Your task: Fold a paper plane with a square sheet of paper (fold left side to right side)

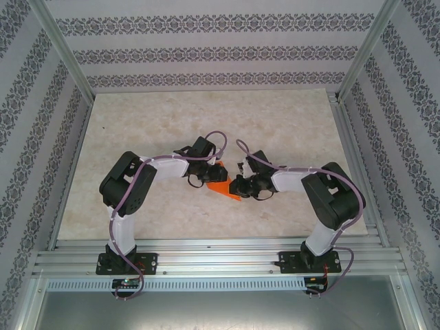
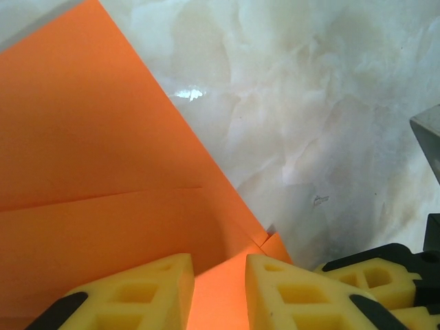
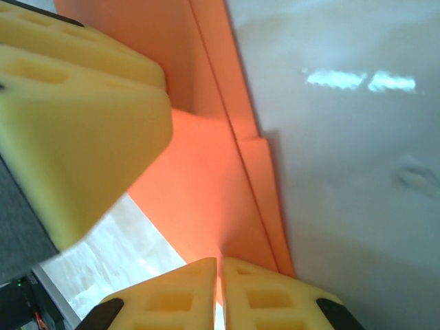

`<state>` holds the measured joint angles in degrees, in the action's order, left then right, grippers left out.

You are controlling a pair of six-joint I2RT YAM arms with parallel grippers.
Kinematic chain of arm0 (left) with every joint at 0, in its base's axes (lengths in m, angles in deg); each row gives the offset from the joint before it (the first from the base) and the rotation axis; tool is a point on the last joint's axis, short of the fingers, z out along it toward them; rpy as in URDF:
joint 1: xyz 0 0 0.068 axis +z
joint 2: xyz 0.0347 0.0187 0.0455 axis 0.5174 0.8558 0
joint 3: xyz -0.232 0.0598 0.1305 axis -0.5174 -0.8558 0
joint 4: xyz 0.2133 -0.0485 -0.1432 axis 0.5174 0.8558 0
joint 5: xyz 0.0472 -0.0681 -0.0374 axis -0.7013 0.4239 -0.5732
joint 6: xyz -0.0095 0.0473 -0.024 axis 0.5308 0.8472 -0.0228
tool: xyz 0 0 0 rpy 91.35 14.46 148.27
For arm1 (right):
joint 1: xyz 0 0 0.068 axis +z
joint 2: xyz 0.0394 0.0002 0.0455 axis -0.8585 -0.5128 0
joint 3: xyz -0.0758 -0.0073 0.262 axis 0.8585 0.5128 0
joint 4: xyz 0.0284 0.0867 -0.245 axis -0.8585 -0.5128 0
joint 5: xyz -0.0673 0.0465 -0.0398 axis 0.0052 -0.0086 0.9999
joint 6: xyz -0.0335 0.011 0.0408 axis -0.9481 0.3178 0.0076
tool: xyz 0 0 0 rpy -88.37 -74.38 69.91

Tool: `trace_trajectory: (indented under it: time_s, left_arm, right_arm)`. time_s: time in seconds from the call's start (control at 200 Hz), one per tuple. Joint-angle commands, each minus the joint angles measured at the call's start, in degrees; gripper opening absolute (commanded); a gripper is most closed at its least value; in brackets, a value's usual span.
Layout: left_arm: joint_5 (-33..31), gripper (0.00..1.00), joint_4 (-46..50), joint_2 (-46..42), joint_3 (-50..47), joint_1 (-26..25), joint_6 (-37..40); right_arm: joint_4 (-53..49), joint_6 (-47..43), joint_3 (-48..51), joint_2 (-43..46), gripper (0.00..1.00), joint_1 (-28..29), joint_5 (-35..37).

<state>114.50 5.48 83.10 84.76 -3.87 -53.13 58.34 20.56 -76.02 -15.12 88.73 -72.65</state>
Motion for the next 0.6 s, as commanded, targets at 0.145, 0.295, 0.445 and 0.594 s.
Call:
trace_trajectory:
  time_s: [0.145, 0.295, 0.445, 0.594]
  left_arm:
    - [-5.6, 0.29, 1.7, 2.1, -1.3, 0.4, 0.7]
    - [-5.5, 0.29, 1.7, 2.0, -1.4, 0.3, 0.6]
    - [-5.2, 0.29, 1.5, 1.7, -1.3, 0.4, 0.5]
    - [-3.9, 0.3, 0.6, 1.4, -1.4, 0.4, -0.1]
  right_arm:
    - [-4.7, 1.9, 11.9, 3.1, 0.12, -4.2, 0.0]
    - [-8.3, 0.1, 12.6, 6.0, 0.12, -5.7, -0.2]
    - [-17.7, -3.7, 9.1, 10.7, 0.12, -6.1, 2.1]
    - [-22.2, -5.7, 5.1, 14.7, 0.12, -6.1, 2.2]
